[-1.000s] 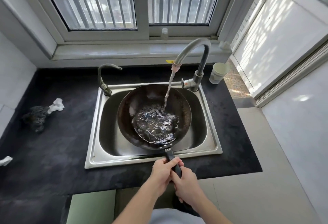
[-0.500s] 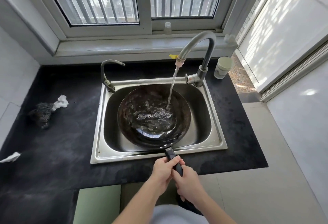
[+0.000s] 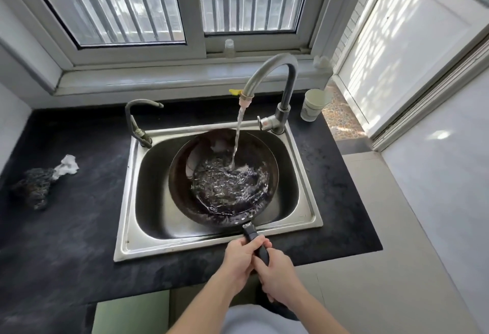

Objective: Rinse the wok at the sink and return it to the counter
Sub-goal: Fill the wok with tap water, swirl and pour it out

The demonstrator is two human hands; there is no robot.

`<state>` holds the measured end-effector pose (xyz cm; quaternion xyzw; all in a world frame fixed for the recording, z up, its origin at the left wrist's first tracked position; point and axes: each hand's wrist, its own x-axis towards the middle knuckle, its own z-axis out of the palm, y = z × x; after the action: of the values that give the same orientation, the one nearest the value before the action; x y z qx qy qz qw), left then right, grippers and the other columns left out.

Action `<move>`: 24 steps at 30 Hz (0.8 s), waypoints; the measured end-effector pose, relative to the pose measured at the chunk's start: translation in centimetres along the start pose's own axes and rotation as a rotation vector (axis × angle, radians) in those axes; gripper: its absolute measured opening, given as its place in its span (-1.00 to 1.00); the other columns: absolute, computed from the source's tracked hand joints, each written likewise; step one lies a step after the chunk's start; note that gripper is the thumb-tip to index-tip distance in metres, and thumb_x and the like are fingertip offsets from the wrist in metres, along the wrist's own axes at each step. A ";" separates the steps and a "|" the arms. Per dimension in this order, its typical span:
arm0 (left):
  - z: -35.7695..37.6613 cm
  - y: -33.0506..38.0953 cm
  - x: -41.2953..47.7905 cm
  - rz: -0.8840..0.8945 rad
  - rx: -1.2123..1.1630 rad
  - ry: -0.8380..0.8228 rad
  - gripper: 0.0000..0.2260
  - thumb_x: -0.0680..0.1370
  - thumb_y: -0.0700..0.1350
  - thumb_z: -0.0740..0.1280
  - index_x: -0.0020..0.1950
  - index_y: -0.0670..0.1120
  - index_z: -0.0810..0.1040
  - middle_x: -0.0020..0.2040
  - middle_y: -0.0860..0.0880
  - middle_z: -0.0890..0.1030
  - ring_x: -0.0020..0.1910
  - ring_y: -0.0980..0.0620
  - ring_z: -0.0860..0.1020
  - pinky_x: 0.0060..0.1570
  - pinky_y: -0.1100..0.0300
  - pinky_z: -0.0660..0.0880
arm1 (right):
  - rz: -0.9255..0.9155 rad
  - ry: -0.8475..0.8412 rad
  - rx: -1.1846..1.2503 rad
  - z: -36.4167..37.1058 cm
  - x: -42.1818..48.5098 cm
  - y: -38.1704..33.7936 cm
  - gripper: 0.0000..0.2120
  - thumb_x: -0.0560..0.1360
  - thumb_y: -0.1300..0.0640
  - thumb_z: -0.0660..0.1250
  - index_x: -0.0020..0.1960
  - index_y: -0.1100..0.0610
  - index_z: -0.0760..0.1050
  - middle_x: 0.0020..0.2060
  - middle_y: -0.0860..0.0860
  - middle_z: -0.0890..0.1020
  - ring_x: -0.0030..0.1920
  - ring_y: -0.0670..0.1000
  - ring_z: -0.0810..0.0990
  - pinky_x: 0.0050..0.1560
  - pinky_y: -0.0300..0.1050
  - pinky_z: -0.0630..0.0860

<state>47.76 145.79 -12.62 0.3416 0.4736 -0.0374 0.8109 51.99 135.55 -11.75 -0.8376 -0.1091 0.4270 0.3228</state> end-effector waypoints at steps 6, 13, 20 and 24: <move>-1.4 0.1 -0.8 0.034 0.019 0.063 -0.85 0.56 -0.23 0.38 0.02 -0.32 0.64 -0.17 -0.16 0.70 -0.17 -0.06 0.66 -0.09 0.09 0.59 | -0.016 -0.032 -0.018 1.3 -0.4 -0.6 -0.81 0.59 0.01 0.26 -0.09 0.12 0.51 -0.37 -0.01 0.60 -0.49 -0.08 0.54 -0.53 -0.26 0.42; -3.1 -0.7 -1.5 0.074 0.130 0.136 -0.84 0.55 -0.20 0.40 0.00 -0.30 0.67 -0.16 -0.15 0.74 -0.13 -0.06 0.70 -0.06 0.09 0.63 | 0.020 -0.094 0.124 3.4 -1.1 -0.4 -0.79 0.60 0.06 0.26 -0.10 0.18 0.53 -0.44 0.01 0.55 -0.51 -0.06 0.48 -0.47 -0.15 0.47; -3.1 -0.3 -1.3 0.094 0.157 0.174 -0.85 0.54 -0.23 0.41 -0.05 -0.33 0.67 -0.17 -0.17 0.73 -0.20 -0.05 0.69 -0.12 0.09 0.63 | 0.043 -0.149 0.228 3.1 -1.0 -1.1 -0.76 0.58 0.05 0.25 -0.06 0.23 0.52 -0.46 0.01 0.50 -0.56 -0.07 0.40 -0.50 -0.12 0.40; -3.0 0.1 -1.1 0.107 0.152 0.201 -0.85 0.53 -0.22 0.41 -0.08 -0.32 0.67 -0.20 -0.14 0.72 -0.27 -0.03 0.67 -0.24 0.13 0.60 | 0.018 -0.175 0.245 2.8 -0.5 -1.5 -0.80 0.57 0.06 0.25 -0.13 0.18 0.49 -0.49 -0.01 0.47 -0.58 -0.07 0.38 -0.56 -0.15 0.38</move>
<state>44.92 147.34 -12.69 0.4287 0.5294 0.0044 0.7321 49.64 137.71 -11.73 -0.7525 -0.0764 0.5111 0.4082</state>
